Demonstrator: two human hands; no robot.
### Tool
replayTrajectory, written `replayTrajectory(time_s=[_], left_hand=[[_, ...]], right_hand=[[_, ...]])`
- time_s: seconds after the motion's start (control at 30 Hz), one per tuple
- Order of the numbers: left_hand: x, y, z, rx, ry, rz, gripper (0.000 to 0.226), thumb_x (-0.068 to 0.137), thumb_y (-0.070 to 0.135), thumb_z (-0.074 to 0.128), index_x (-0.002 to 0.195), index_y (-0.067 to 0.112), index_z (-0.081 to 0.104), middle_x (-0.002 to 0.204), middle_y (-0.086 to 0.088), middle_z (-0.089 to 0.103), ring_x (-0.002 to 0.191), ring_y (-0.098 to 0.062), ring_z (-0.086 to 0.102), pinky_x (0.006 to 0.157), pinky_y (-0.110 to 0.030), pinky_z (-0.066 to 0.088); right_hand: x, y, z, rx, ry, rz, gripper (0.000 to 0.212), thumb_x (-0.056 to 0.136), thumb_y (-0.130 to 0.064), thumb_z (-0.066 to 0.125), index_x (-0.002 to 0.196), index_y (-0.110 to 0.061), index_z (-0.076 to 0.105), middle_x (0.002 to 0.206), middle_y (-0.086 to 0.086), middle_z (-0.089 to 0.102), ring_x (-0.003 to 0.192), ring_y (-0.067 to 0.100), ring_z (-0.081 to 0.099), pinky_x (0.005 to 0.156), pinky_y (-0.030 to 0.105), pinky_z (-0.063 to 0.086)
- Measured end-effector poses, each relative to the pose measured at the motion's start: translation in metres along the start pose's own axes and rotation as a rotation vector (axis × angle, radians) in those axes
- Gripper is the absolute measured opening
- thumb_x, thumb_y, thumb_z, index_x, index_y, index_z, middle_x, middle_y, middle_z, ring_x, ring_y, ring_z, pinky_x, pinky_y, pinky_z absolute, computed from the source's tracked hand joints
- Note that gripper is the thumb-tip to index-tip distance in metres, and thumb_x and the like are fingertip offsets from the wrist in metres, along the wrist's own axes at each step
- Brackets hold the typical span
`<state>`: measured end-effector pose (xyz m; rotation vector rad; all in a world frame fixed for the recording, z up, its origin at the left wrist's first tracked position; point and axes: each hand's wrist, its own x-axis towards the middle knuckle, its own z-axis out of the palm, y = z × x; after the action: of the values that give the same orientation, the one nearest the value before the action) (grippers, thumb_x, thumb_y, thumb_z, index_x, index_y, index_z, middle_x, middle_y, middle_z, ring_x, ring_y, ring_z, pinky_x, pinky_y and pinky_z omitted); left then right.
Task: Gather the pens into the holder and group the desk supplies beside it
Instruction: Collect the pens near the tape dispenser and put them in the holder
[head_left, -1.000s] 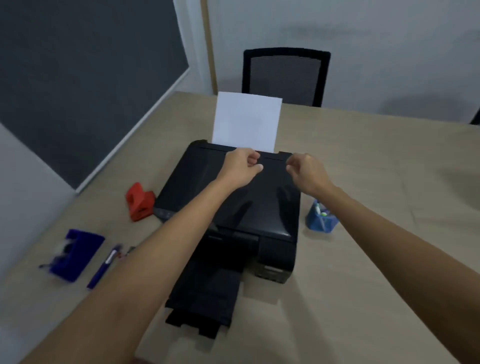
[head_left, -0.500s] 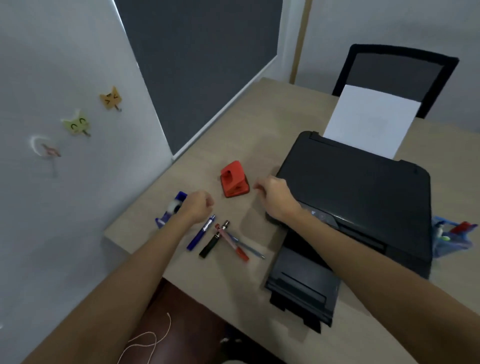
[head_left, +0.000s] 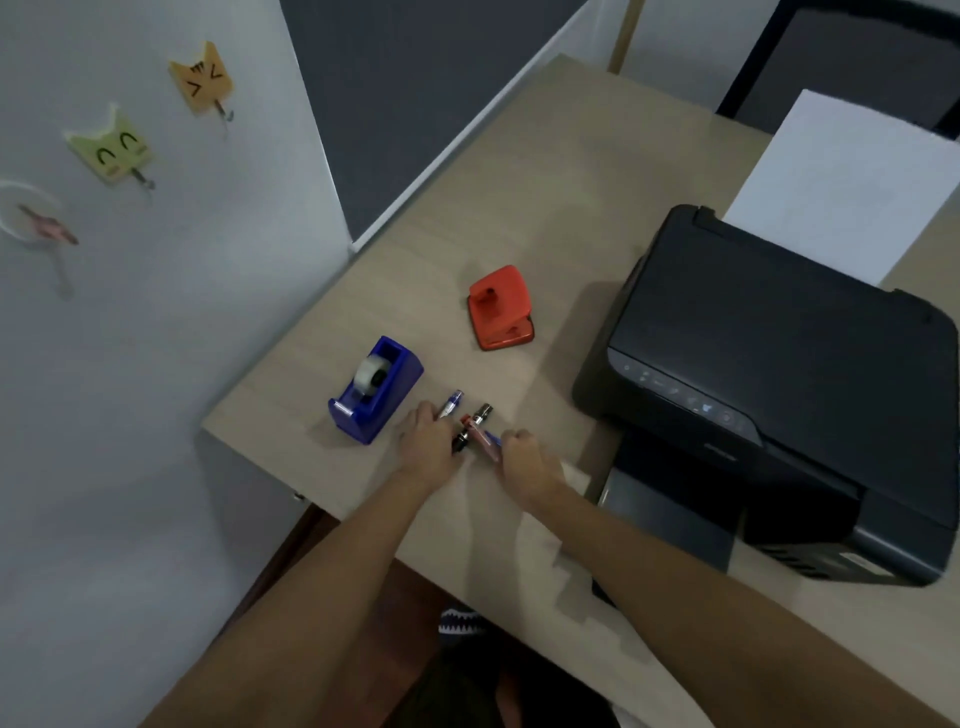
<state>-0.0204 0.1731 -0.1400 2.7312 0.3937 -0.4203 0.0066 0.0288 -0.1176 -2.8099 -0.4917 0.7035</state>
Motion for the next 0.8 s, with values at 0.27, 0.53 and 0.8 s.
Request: replayTrajectory(time_s=[0.27,0.53,0.8], left_hand=[[-0.001,0.000,0.003,0.048,0.082,-0.063,0.034,0.090,0.008,0.054,0.122,0.004,0.041,0.124,-0.016,0.053,0.108,-0.030,0.058,0.087,-0.036,0.049],[-0.005,-0.012,-0.014,-0.428,-0.052,-0.102,0.035,0.093,0.002,0.044,0.127,0.009,0.041,0.093,-0.009,0.058,0.080,-0.022,0.058,0.066,-0.031,0.047],[-0.018,0.008,-0.089,-1.222,0.016,-0.171,0.021,0.100,0.017,0.047,0.081,0.010,0.052,0.070,-0.007,0.051,0.051,-0.013,0.049,0.047,-0.023,0.045]], right_hand=[[0.000,0.020,0.003,-0.106,0.115,-0.005,0.033,0.092,-0.008,0.042,0.124,0.000,0.042,0.125,0.023,0.049,0.111,0.037,0.048,0.095,0.043,0.042],[-0.003,0.023,0.018,-0.188,0.077,-0.059,0.028,0.092,-0.013,0.051,0.116,0.002,0.049,0.117,0.024,0.054,0.102,0.036,0.056,0.089,0.039,0.047],[-0.007,0.022,-0.047,0.030,-0.003,-0.033,0.030,0.097,-0.008,0.039,0.125,-0.003,0.044,0.121,0.023,0.059,0.108,0.039,0.059,0.091,0.043,0.046]])
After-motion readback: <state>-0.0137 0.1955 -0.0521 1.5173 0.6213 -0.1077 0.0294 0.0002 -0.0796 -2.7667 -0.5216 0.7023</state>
